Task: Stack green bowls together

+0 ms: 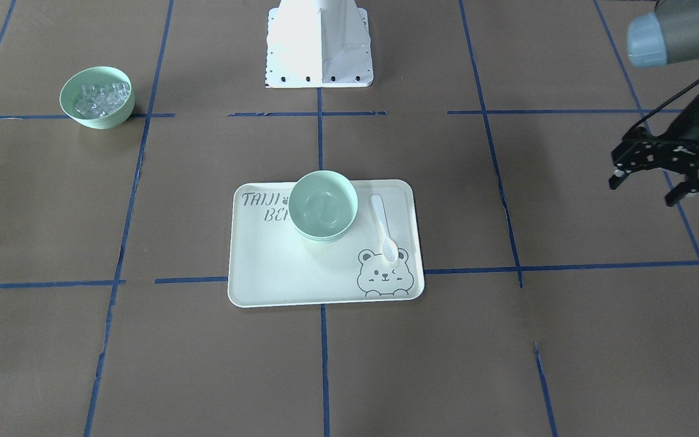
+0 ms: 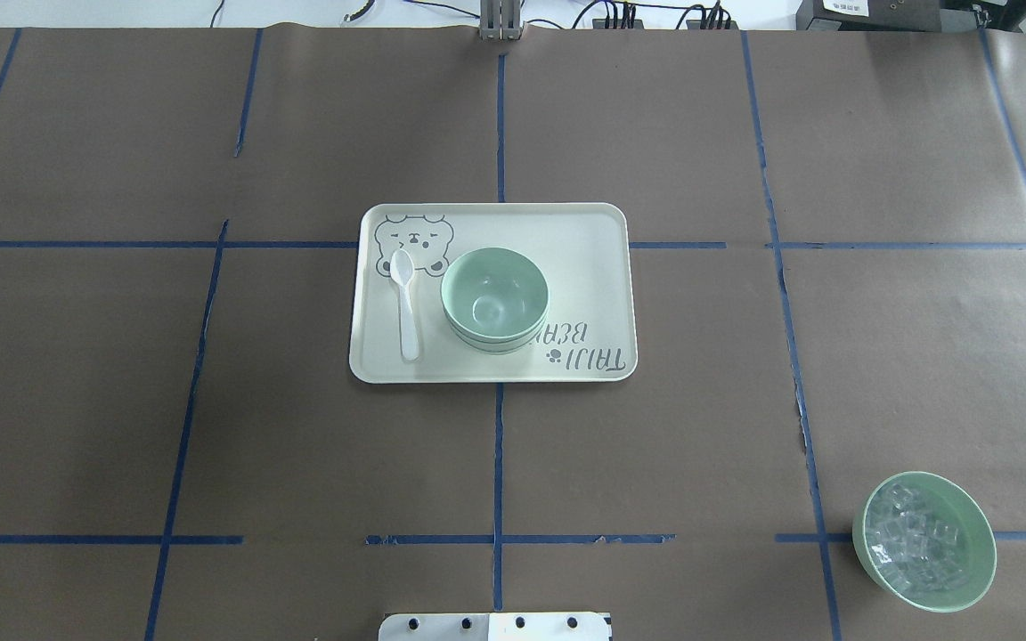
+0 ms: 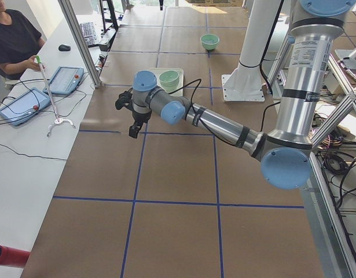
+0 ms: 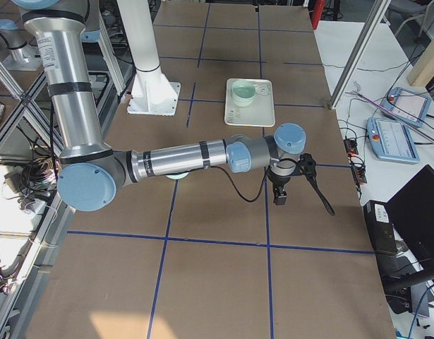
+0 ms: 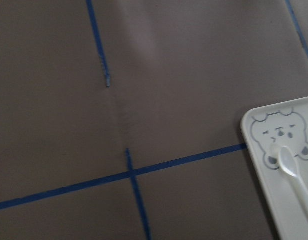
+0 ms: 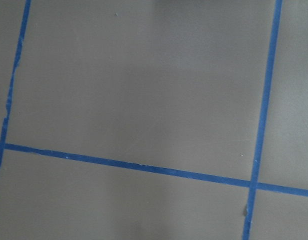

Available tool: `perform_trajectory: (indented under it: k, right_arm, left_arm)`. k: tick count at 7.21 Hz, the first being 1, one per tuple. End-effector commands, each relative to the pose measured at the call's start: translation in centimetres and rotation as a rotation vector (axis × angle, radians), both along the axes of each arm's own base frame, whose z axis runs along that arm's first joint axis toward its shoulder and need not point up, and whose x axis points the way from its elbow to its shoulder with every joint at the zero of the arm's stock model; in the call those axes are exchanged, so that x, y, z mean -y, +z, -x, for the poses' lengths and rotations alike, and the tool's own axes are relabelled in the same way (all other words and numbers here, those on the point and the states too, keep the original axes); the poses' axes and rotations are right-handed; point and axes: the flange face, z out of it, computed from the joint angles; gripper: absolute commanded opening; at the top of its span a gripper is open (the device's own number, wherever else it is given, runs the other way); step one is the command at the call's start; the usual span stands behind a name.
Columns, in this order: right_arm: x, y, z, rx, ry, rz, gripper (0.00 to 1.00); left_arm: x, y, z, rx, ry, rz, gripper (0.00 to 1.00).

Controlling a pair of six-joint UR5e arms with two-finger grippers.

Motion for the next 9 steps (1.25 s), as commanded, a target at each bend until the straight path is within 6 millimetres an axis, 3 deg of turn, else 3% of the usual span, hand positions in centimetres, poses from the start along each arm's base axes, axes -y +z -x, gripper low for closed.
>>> perform_trajectory:
  k: [1, 2, 4, 7, 9]
  right_arm:
    - [-0.3, 3.9, -3.3, -0.015, -0.049, -0.015, 1.00]
    - [-0.4, 4.7, -3.4, -0.016, -0.059, -0.014, 1.00]
    - [-0.6, 5.2, -3.9, -0.020, -0.062, 0.007, 1.00]
    - [-0.6, 5.6, -2.3, -0.026, -0.090, 0.025, 1.00]
    - [-0.4, 6.2, -2.2, -0.028, -0.081, 0.047, 1.00]
  left_arm:
    - [0.1, 8.7, 10.0, 0.116, 0.054, -0.071, 1.00]
    - [-1.7, 11.4, 11.1, 0.119, 0.047, -0.028, 1.00]
    - [-4.1, 14.4, 11.0, 0.109, 0.043, 0.078, 1.00]
    - [-4.3, 13.0, 10.7, 0.061, -0.042, 0.405, 1.00]
    - [-5.4, 13.9, 9.6, -0.087, -0.010, 0.435, 1.00]
